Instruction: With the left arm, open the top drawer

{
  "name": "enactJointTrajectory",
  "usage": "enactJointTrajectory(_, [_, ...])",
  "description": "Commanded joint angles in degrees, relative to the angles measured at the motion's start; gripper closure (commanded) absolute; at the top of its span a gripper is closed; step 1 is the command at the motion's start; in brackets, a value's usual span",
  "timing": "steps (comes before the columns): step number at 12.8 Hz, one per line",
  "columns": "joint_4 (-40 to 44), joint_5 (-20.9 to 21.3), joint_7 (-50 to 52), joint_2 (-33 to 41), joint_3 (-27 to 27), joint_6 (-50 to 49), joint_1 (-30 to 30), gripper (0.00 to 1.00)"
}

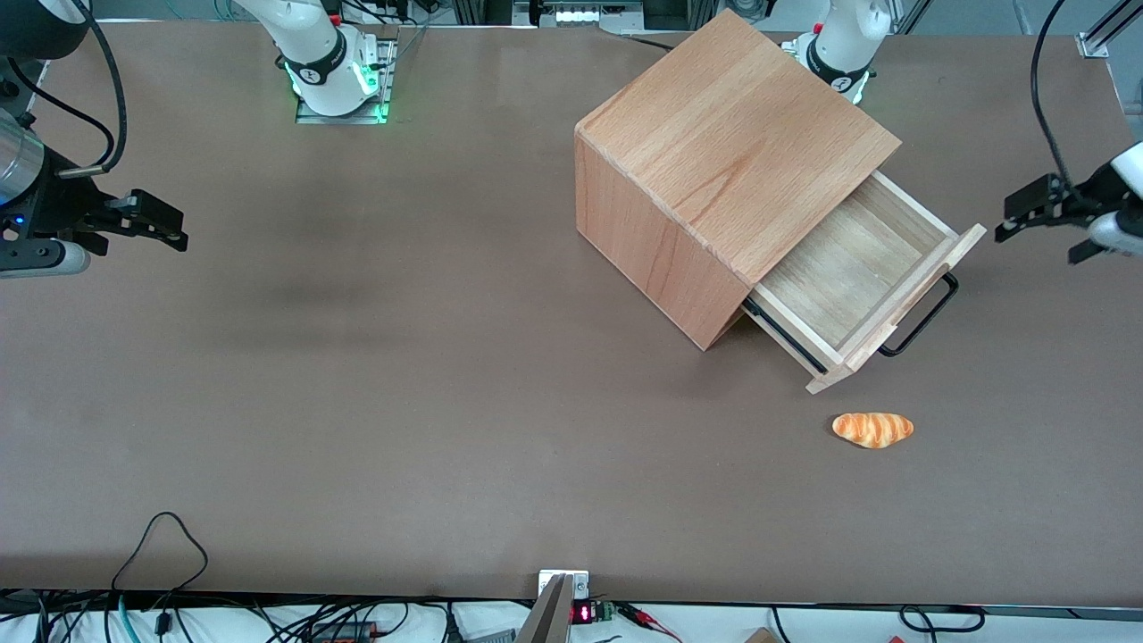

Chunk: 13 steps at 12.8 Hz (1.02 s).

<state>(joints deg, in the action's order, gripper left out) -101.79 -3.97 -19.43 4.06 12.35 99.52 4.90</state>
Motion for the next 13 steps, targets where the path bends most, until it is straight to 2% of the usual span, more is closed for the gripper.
enactJointTrajectory(1, [-0.2,3.4,6.8,1.4,-0.9,-1.2,0.5,0.0])
enactJointTrajectory(4, [2.4,7.4,10.3,1.4,-2.0,-4.0,0.7,0.0])
enactJointTrajectory(13, [3.2,6.4,10.4,1.0,-2.1,-2.9,0.7,0.0])
